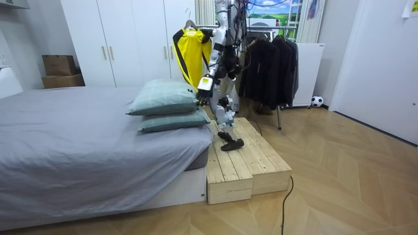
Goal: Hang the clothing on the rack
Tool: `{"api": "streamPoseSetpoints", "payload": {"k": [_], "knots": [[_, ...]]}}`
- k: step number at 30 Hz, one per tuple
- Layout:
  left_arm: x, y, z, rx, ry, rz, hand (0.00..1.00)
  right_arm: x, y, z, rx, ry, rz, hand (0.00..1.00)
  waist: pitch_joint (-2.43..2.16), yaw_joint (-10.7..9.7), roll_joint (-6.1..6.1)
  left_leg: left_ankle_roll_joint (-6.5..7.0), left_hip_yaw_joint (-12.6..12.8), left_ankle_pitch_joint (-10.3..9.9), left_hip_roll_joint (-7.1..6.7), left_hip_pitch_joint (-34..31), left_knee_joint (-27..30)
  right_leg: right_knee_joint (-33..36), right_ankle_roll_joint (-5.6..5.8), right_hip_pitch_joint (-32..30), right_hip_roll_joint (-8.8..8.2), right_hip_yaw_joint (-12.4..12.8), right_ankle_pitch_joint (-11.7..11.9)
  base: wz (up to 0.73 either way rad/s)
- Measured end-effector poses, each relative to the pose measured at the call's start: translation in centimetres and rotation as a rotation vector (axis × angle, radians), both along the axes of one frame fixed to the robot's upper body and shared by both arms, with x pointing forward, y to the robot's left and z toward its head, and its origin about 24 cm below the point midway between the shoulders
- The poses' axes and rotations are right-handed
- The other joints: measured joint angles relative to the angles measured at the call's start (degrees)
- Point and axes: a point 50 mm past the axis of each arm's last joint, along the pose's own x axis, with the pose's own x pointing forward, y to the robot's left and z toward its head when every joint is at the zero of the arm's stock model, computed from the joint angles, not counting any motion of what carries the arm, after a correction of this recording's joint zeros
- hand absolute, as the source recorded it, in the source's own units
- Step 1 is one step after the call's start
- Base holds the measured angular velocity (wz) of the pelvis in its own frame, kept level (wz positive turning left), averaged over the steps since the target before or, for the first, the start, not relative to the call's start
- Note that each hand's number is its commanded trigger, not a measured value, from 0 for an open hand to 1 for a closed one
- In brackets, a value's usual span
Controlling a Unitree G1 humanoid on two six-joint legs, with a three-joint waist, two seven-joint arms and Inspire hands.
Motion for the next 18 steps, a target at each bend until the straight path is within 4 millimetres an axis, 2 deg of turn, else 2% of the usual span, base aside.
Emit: {"api": "streamPoseSetpoints", "payload": {"k": [1, 2, 3, 4, 5, 6, 7, 8, 9, 10, 12, 14, 15, 18], "knots": [[-0.2, 0.0, 0.0, 0.002, 0.012, 0.009, 0.00, 0.0, 0.2, -0.1, -0.001, 0.002, 0.009, 1.00, -0.01, 0.10, -0.06, 0.26, -2.87, 1.66, -0.24, -1.27, 2.14, 0.00, -0.22, 0.13, 0.40, 1.51, 0.12, -1.33], [-0.6, -0.1, 0.0, 0.003, 0.030, 0.026, 0.00, 0.1, 0.6, -0.2, 0.000, 0.005, 0.021, 1.00, 0.09, 0.37, -0.24, -0.12, -8.71, 3.21, -1.33, -4.01, 4.21, 0.05, -0.68, 0.46, 1.00, 4.68, 0.40, -1.10], [-0.8, -0.1, 0.0, 0.006, 0.039, 0.029, 0.00, 0.1, 0.7, -0.4, 0.001, 0.010, 0.023, 1.00, 0.16, 0.52, -0.32, -0.26, -11.31, 2.99, -2.14, -5.04, 4.32, 0.01, -0.82, 0.31, 1.28, 6.08, 0.65, -1.22], [-0.9, -0.1, 0.0, 0.012, 0.050, 0.033, 0.00, 0.1, 0.8, -0.8, 0.002, 0.026, 0.023, 1.00, 0.39, 0.54, -0.48, -0.48, -15.12, 2.72, -2.76, -7.08, 4.07, 0.01, -1.08, -0.10, 1.69, 8.14, 1.09, -1.10], [-1.1, -0.2, 0.0, 0.013, 0.065, 0.038, 0.00, 0.1, 1.0, -1.2, 0.002, 0.046, 0.026, 1.00, 0.67, 0.80, -0.56, -1.33, -18.08, 2.20, -3.12, -8.91, 2.77, -0.02, -1.10, -0.25, 2.30, 10.70, 1.46, -1.24], [-1.4, -0.5, 0.0, 0.012, 0.079, 0.044, 0.00, 0.0, 1.3, -1.6, 0.001, 0.063, 0.037, 1.00, 0.67, 0.78, -0.58, -1.89, -20.82, 1.94, -4.12, -9.92, -0.41, -0.02, -1.07, -0.84, 2.74, 13.07, 1.80, -1.02], [-1.4, -0.7, -0.1, 0.011, 0.085, 0.047, 0.00, 0.0, 1.4, -1.7, 0.001, 0.066, 0.043, 1.00, 0.69, 0.69, -0.51, -1.91, -22.20, 1.95, -4.69, -10.33, -2.25, -0.10, -0.91, -1.22, 3.04, 14.16, 2.00, -0.95], [-1.5, -0.8, -0.1, 0.009, 0.089, 0.052, 0.00, 0.0, 1.5, -1.7, -0.003, 0.070, 0.048, 1.00, 0.72, 0.24, -0.40, -1.90, -25.63, 1.94, -6.28, -10.61, -6.33, -0.42, -0.41, -2.10, 3.55, 15.90, 2.37, -0.66], [-1.5, -0.8, -0.1, 0.010, 0.090, 0.057, 0.00, 0.0, 1.5, -1.7, -0.007, 0.070, 0.048, 1.00, 0.72, -0.08, -0.45, -1.83, -26.94, 1.89, -7.28, -10.51, -8.54, -0.52, -0.35, -2.45, 3.74, 16.83, 2.63, -0.77], [-1.6, -0.7, -0.1, 0.012, 0.091, 0.069, 0.00, 0.0, 1.5, -1.6, -0.015, 0.068, 0.047, 1.00, 0.66, -0.45, -0.66, -1.81, -28.99, 1.88, -9.08, -10.19, -13.08, -0.58, -0.23, -3.36, 4.05, 18.60, 3.15, -0.70], [-1.6, -1.0, -0.1, 0.028, 0.101, 0.072, 0.00, 0.1, 1.5, -1.6, -0.019, 0.067, 0.048, 1.00, 0.66, -0.89, -0.69, -1.92, -29.78, 1.97, -10.90, -10.15, -20.92, -2.38, -0.03, -3.90, 4.62, 21.93, 4.82, -0.79], [-1.6, -1.1, -0.1, 0.033, 0.102, 0.073, 0.00, 0.2, 1.4, -1.4, -0.025, 0.059, 0.049, 1.00, 0.67, -1.38, -0.70, -1.77, -29.93, 2.29, -11.93, -9.87, -26.61, -3.41, 0.48, -4.24, 5.14, 24.54, 6.02, -0.68], [-1.6, -1.1, -0.1, 0.037, 0.103, 0.074, 0.00, 0.3, 1.3, -1.2, -0.029, 0.051, 0.046, 1.00, 0.67, -2.43, -0.70, -1.73, -30.43, 2.75, -12.70, -9.68, -29.17, -3.80, 0.80, -4.43, 5.48, 25.91, 6.56, -0.62], [-1.2, -1.0, 0.0, 0.055, 0.087, 0.072, 0.00, 0.4, 0.9, -0.8, -0.038, 0.038, 0.026, 1.00, 0.63, -4.13, -0.59, -1.22, -31.12, 4.28, -13.33, -9.40, -29.99, -4.83, 1.50, -4.37, 6.35, 28.07, 7.69, -0.46]]}}
